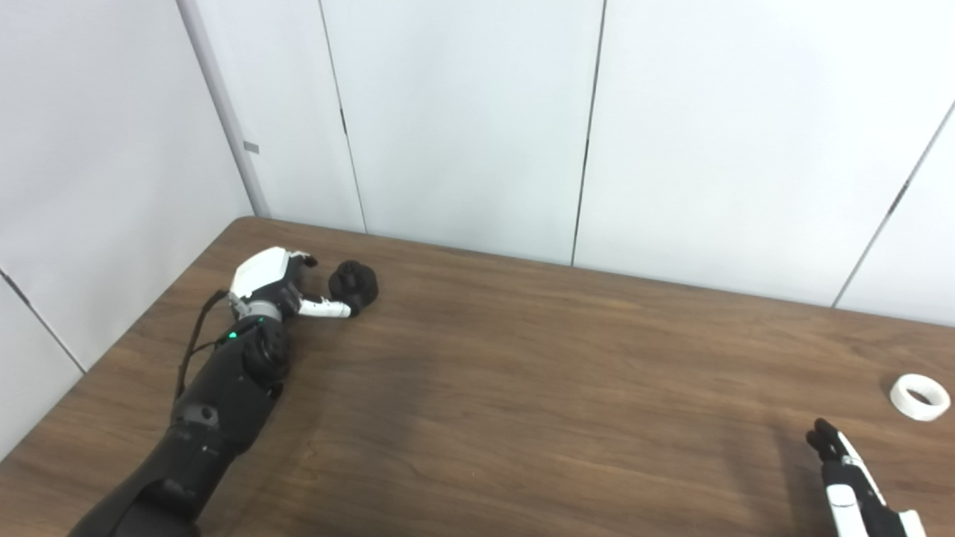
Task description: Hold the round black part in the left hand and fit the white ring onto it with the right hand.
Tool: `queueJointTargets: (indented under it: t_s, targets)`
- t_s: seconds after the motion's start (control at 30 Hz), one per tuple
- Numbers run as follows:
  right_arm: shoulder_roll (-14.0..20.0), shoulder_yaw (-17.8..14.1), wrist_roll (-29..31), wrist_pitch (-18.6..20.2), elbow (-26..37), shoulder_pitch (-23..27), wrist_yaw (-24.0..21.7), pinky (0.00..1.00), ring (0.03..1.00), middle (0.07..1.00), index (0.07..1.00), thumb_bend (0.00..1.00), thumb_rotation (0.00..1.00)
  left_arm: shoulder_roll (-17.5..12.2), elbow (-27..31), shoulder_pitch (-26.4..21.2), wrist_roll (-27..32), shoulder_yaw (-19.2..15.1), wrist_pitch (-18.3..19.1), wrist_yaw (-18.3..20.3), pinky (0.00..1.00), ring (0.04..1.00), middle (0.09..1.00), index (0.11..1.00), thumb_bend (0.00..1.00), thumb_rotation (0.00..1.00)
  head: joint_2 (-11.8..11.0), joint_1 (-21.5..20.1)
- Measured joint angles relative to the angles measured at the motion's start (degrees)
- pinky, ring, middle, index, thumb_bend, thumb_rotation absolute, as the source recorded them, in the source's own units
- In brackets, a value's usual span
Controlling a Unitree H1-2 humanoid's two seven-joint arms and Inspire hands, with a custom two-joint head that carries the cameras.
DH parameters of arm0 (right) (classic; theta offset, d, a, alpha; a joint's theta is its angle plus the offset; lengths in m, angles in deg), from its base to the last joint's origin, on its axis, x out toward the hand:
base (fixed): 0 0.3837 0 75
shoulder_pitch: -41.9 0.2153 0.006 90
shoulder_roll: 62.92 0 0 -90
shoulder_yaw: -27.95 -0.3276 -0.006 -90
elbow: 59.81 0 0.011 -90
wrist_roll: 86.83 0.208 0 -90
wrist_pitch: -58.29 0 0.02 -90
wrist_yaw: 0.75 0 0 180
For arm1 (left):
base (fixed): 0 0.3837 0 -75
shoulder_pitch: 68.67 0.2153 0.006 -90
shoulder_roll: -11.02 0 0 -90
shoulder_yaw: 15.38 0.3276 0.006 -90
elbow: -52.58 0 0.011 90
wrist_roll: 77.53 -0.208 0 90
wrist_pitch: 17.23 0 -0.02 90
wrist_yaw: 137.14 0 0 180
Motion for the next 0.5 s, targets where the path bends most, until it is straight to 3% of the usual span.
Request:
queueJointTargets:
  t_s: [0.5]
  targets:
    - [-0.11, 0.15, -0.18, 0.66, 0.48, -0.11, 0.19, 1.0, 0.961, 0.918, 0.921, 0.27, 1.0, 1.34, -0.88, -0.81, 1.17, 0.27, -2.21, -0.45, 1.0, 0.979, 0.92, 0.804, 0.96, 0.34, 0.0, -0.79]
